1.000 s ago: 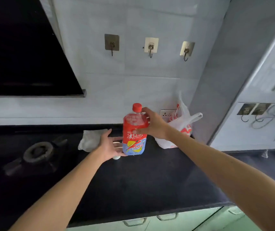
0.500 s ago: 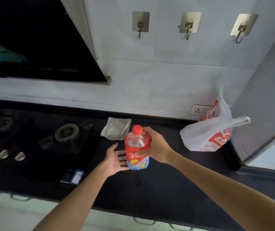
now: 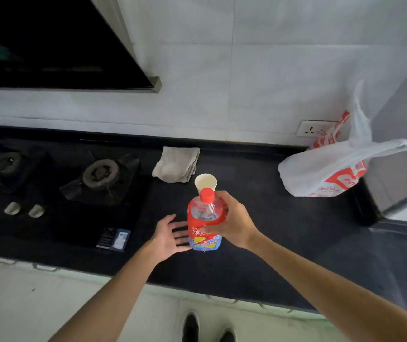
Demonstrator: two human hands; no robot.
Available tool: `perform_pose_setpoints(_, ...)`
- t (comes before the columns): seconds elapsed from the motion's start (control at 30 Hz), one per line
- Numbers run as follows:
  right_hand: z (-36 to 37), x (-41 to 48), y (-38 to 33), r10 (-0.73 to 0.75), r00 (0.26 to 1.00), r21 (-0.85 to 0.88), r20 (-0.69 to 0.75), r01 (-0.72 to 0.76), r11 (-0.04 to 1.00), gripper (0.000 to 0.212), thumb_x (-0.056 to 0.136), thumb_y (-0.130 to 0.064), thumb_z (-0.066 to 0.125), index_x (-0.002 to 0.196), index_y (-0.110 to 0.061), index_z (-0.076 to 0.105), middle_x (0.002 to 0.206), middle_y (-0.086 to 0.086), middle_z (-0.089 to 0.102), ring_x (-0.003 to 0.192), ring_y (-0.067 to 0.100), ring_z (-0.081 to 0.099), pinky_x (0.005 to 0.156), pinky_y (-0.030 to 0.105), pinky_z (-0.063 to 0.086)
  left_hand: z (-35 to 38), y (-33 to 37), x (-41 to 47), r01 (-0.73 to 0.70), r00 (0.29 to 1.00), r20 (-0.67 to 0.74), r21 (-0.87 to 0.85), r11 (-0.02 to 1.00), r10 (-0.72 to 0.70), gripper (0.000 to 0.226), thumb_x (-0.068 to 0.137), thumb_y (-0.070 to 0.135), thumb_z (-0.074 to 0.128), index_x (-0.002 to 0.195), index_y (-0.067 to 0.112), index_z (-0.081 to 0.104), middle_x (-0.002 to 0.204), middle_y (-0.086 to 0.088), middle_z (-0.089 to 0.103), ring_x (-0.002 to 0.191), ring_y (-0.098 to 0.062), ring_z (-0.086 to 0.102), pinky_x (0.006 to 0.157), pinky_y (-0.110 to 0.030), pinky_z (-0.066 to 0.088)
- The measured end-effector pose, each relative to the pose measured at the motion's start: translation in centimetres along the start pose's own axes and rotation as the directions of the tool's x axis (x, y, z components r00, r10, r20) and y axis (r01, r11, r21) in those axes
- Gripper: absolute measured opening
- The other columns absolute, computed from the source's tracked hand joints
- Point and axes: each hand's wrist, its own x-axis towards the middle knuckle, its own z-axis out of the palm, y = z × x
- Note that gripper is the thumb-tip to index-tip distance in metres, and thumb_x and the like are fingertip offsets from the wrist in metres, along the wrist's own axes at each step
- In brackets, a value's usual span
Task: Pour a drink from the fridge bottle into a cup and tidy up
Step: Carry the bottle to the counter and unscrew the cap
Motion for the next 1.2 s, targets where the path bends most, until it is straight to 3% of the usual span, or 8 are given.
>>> perform_pose_setpoints(0.2, 1.1, -0.3, 1.2, 0.004, 0.998, -0.031, -0.057, -0.005, 1.0, 0.078, 0.058, -0.028, 0.093, 0.12, -0.039, 0.047, 0.116, -0.012, 0.057, 0.105, 0.007, 0.06, 0.09, 0.027, 0.055, -0.5, -0.2, 1.0, -0.019, 1.0, 0.007, 0.087, 0.996, 0.018, 0.034, 0.102, 0.034, 0.044, 0.106, 0.005, 0.063, 0.112, -0.025, 0.066, 0.11, -0.041, 0.061, 0.105, -0.057, 0.043)
perform_pose_setpoints(0.37, 1.9, -0.2, 1.5, 0.017, 0.996, -0.07, -0.083, -0.023, 0.997, 0.076, 0.06, -0.037, 0.092, 0.119, -0.047, 0.044, 0.119, -0.016, 0.054, 0.106, 0.002, 0.057, 0.088, 0.018, 0.049, -1.2, -0.1, 0.9, -0.178, 0.981, 0.124, 0.281, 0.943, 0.149, 0.023, 0.097, 0.012, 0.05, 0.115, 0.009, 0.064, 0.111, -0.02, 0.07, 0.103, -0.035, 0.068, 0.093, -0.051, 0.053)
perform_pose_setpoints(0.5, 2.1, -0.1, 1.6, 0.008, 0.996, -0.081, -0.093, -0.016, 0.997, 0.077, 0.06, -0.035, 0.092, 0.123, -0.038, 0.048, 0.12, -0.014, 0.052, 0.107, 0.0, 0.056, 0.088, 0.013, 0.047, -2.2, -0.5, 0.8, -0.38, 0.919, 0.3, 0.5, 0.778, 0.256, 0.051, 0.074, 0.004, 0.066, 0.119, 0.026, 0.057, 0.119, -0.011, 0.067, 0.106, -0.025, 0.069, 0.091, -0.04, 0.057)
perform_pose_setpoints(0.6, 2.7, 0.0, 1.7, 0.009, 0.998, -0.099, -0.069, -0.015, 0.995, 0.076, 0.062, -0.036, 0.091, 0.123, -0.04, 0.046, 0.121, -0.015, 0.052, 0.108, 0.0, 0.055, 0.085, 0.011, 0.047, -2.6, -0.9, 0.4, -0.526, 0.851, 0.408, 0.642, 0.558, 0.331, 0.069, 0.078, 0.006, 0.072, 0.133, 0.036, 0.045, 0.132, 0.004, 0.059, 0.118, -0.013, 0.062, 0.097, -0.032, 0.054)
perform_pose_setpoints(0.73, 3.5, 0.2, 1.6, 0.017, 0.998, -0.113, -0.061, -0.023, 0.993, 0.076, 0.064, -0.036, 0.091, 0.125, -0.04, 0.046, 0.124, -0.015, 0.051, 0.11, 0.002, 0.054, 0.081, 0.004, 0.046, -3.0, -0.8, 0.2, -0.653, 0.749, 0.521, 0.684, 0.325, 0.41, 0.081, 0.08, 0.018, 0.079, 0.138, 0.047, 0.031, 0.136, 0.025, 0.047, 0.128, 0.006, 0.047, 0.102, -0.019, 0.045)
perform_pose_setpoints(0.83, 3.8, 0.0, 1.5, 0.011, 0.997, -0.091, -0.075, -0.018, 0.996, 0.075, 0.064, -0.037, 0.091, 0.118, -0.051, 0.041, 0.124, -0.016, 0.05, 0.11, -0.003, 0.053, 0.081, 0.002, 0.045, -3.1, -0.5, 0.3, -0.72, 0.679, 0.574, 0.642, 0.264, 0.457, 0.096, 0.077, 0.021, 0.084, 0.147, 0.044, 0.022, 0.141, 0.033, 0.037, 0.134, 0.009, 0.039, 0.104, -0.013, 0.042)
perform_pose_setpoints(1.03, 3.5, 0.2, 0.9, 0.025, 0.999, -0.187, 0.04, -0.017, 0.982, 0.081, 0.066, -0.042, 0.089, 0.127, -0.045, 0.036, 0.132, -0.013, 0.039, 0.12, 0.011, 0.047, 0.091, 0.016, 0.052, -2.2, 1.0, 0.4, -0.803, 0.569, 0.632, 0.566, 0.187, 0.526, 0.101, 0.071, 0.036, 0.088, 0.152, 0.031, 0.028, 0.147, 0.013, 0.044, 0.137, -0.003, 0.043, 0.108, -0.023, 0.043)
perform_pose_setpoints(1.2, 1.7, 0.3, -3.7, -0.047, 0.999, -0.535, -0.006, 0.036, 0.844, 0.087, 0.073, -0.062, 0.074, 0.141, -0.028, 0.032, 0.13, -0.009, 0.046, 0.116, 0.012, 0.046, 0.089, 0.032, 0.05, -1.6, 1.6, 0.8, -0.819, 0.548, 0.674, 0.551, 0.157, 0.495, 0.086, 0.074, 0.03, 0.086, 0.146, 0.029, 0.038, 0.14, 0.013, 0.052, 0.131, -0.006, 0.051, 0.106, -0.036, 0.049)
